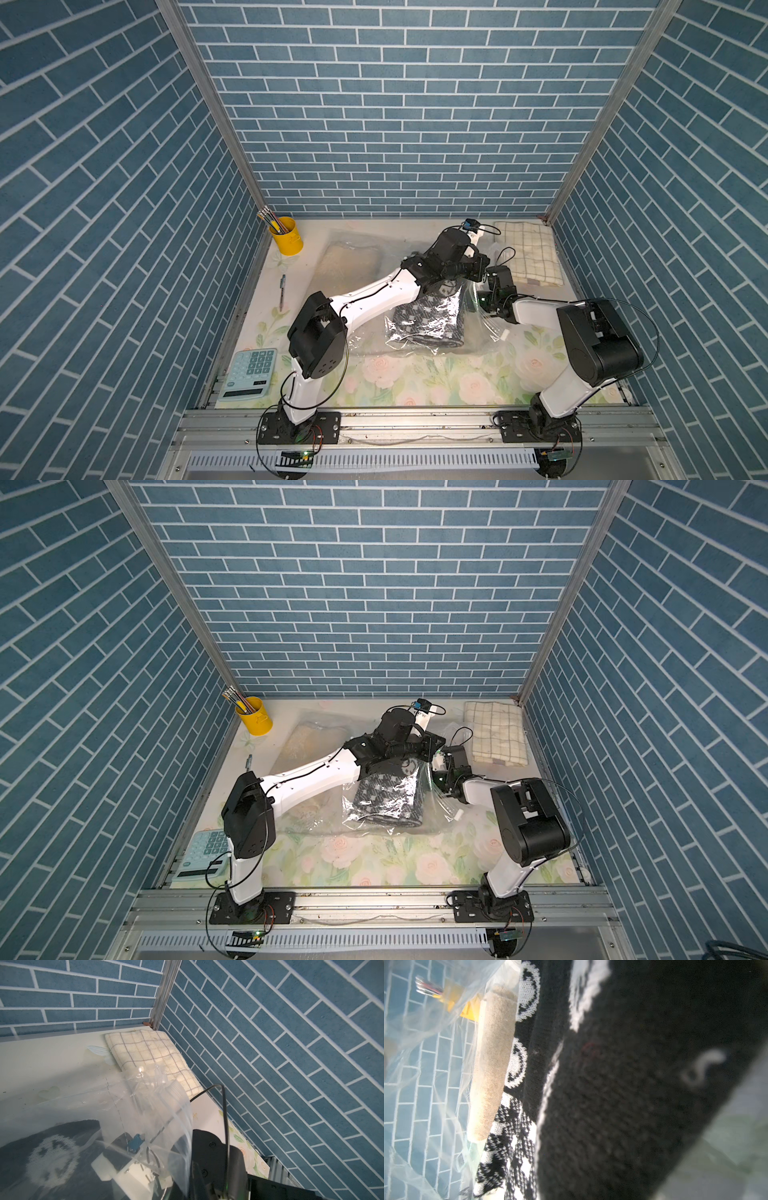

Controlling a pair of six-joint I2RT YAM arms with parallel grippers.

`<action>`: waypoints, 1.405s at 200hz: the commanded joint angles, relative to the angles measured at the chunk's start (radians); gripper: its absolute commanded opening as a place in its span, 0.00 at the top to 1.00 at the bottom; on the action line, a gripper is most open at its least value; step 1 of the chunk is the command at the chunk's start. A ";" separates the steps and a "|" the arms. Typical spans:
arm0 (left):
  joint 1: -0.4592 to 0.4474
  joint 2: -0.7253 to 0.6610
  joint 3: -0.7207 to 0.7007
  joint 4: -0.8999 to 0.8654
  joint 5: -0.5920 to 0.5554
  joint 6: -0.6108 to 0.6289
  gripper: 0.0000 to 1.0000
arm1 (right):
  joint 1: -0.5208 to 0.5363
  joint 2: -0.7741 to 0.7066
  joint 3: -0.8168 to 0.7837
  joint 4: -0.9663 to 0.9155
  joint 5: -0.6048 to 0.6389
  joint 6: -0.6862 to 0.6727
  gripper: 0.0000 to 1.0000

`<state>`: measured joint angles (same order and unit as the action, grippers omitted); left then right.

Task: Take the scarf out of the vacuum bag
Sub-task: Take out the scarf from the vacuum bag.

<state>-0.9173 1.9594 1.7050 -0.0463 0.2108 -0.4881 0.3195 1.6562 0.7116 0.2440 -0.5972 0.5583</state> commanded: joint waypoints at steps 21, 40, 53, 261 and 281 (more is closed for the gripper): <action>0.008 -0.025 -0.017 0.023 -0.007 -0.009 1.00 | -0.046 -0.063 0.015 -0.061 0.038 -0.066 1.00; 0.009 -0.025 -0.021 0.026 -0.006 -0.009 1.00 | -0.069 -0.083 0.013 -0.079 0.052 -0.081 1.00; 0.011 -0.025 -0.023 0.028 -0.004 -0.010 1.00 | -0.086 -0.090 0.009 -0.084 0.048 -0.088 1.00; 0.011 0.006 0.030 0.007 0.019 -0.020 1.00 | -0.054 0.251 -0.221 0.831 -0.229 0.348 0.36; 0.013 0.010 0.039 0.001 0.017 -0.019 1.00 | -0.021 0.291 -0.198 0.851 -0.218 0.360 0.39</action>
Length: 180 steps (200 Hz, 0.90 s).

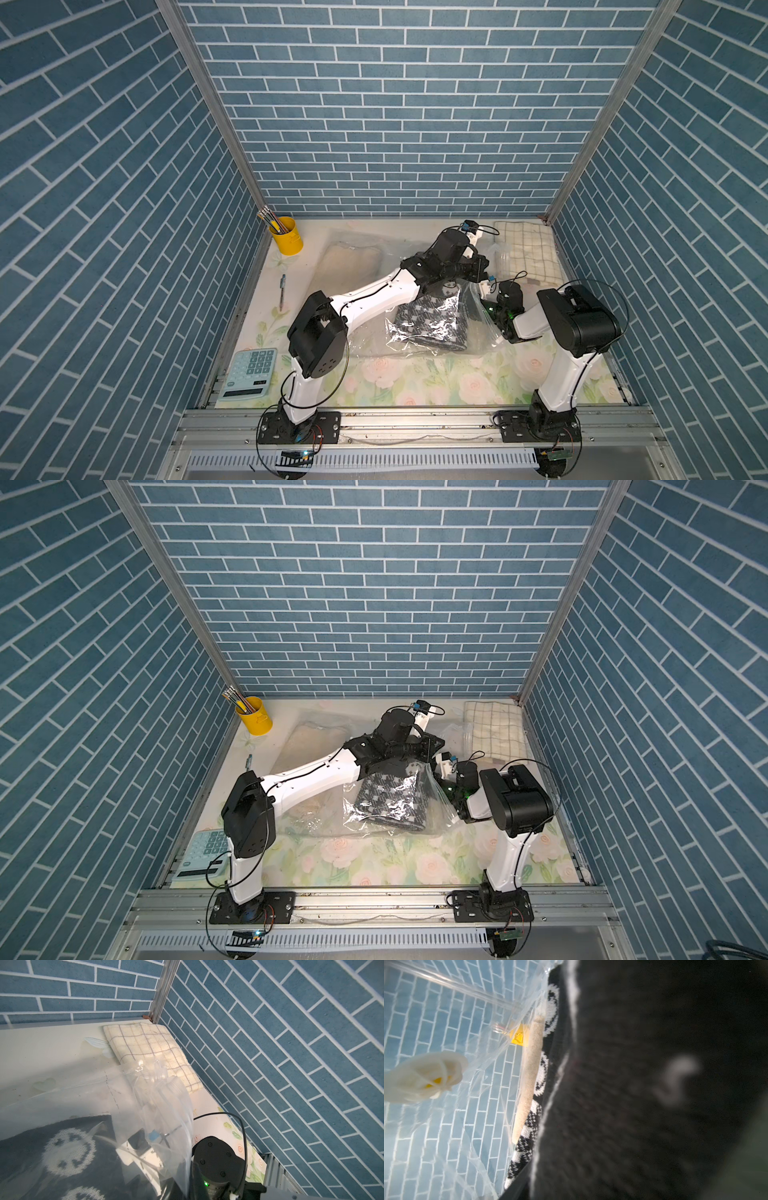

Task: Take the scarf out of the vacuum bag
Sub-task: Take out the scarf from the vacuum bag.

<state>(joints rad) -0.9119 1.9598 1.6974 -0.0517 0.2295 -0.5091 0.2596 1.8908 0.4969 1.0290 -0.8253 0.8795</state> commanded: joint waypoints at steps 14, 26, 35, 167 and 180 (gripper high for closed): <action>0.007 0.010 0.049 0.004 -0.002 0.003 1.00 | 0.047 0.094 0.021 0.123 0.001 0.072 0.59; 0.007 0.009 0.050 0.003 -0.004 0.003 1.00 | 0.046 0.127 0.016 0.201 -0.018 0.117 0.82; 0.008 0.008 0.048 0.003 -0.004 0.003 1.00 | 0.042 0.146 0.010 0.244 -0.024 0.141 0.95; 0.014 -0.022 -0.008 0.024 -0.012 0.003 1.00 | -0.023 -0.239 0.062 -0.438 0.216 -0.247 1.00; 0.015 -0.024 -0.012 0.026 -0.010 0.003 1.00 | -0.032 -0.266 0.097 -0.556 0.270 -0.300 1.00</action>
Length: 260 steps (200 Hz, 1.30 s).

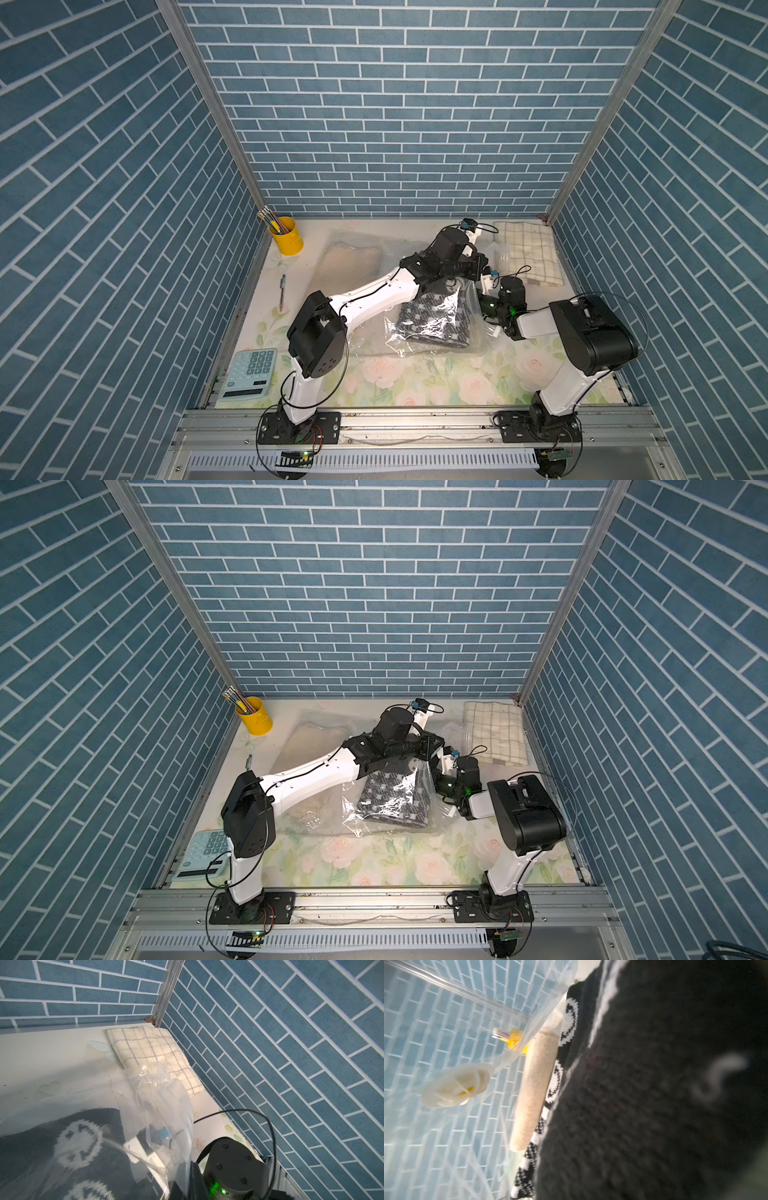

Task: Take the scarf out of the vacuum bag
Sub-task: Take out the scarf from the vacuum bag.

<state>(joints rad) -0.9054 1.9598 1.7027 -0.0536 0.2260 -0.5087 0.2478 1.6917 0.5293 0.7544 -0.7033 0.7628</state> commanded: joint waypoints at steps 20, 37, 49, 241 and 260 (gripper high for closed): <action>0.010 -0.024 -0.020 0.029 -0.007 0.003 1.00 | -0.040 -0.089 0.111 -0.427 0.213 -0.236 1.00; 0.010 -0.025 -0.025 0.033 -0.008 0.001 1.00 | -0.052 -0.102 0.140 -0.513 0.269 -0.269 1.00; 0.010 -0.025 -0.026 0.038 -0.007 0.000 1.00 | -0.059 -0.108 0.153 -0.555 0.297 -0.282 1.00; 0.025 -0.044 -0.073 0.057 -0.011 -0.013 1.00 | -0.226 -0.349 0.195 -0.777 0.479 -0.288 1.00; 0.026 -0.049 -0.075 0.059 -0.016 -0.013 1.00 | -0.240 -0.363 0.224 -0.828 0.517 -0.302 1.00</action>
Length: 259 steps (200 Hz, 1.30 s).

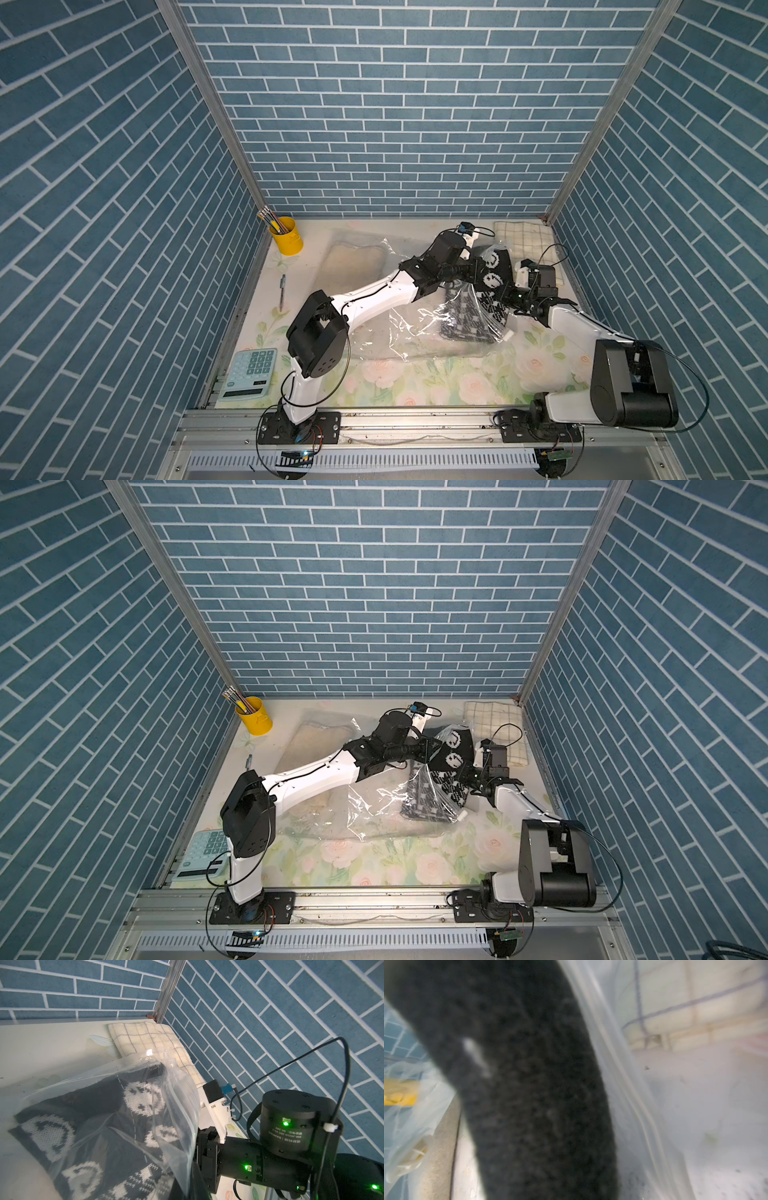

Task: Take the scarf out of the vacuum bag
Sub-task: Take out the scarf from the vacuum bag.

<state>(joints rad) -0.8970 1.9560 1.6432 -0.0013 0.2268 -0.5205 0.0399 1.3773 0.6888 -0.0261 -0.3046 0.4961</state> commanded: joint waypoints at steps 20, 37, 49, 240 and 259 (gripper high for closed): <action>0.020 -0.046 -0.019 0.007 -0.021 -0.002 1.00 | -0.049 -0.072 0.077 -0.057 0.113 -0.039 1.00; 0.021 -0.043 -0.023 0.012 -0.022 -0.003 1.00 | -0.053 -0.071 0.083 -0.045 0.070 -0.039 1.00; 0.021 -0.042 -0.027 0.015 -0.020 -0.006 1.00 | -0.054 -0.057 0.077 -0.016 0.003 -0.036 1.00; 0.055 -0.066 -0.063 -0.173 -0.408 -0.093 1.00 | 0.214 0.244 0.141 0.170 -0.182 0.008 1.00; 0.068 -0.059 -0.077 -0.165 -0.419 -0.114 1.00 | 0.213 0.199 0.140 0.159 -0.173 0.017 1.00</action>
<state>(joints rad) -0.8547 1.9141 1.5963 -0.1196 -0.1139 -0.5968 0.2520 1.6447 0.8051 0.1204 -0.4759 0.4942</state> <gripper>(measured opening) 0.055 0.105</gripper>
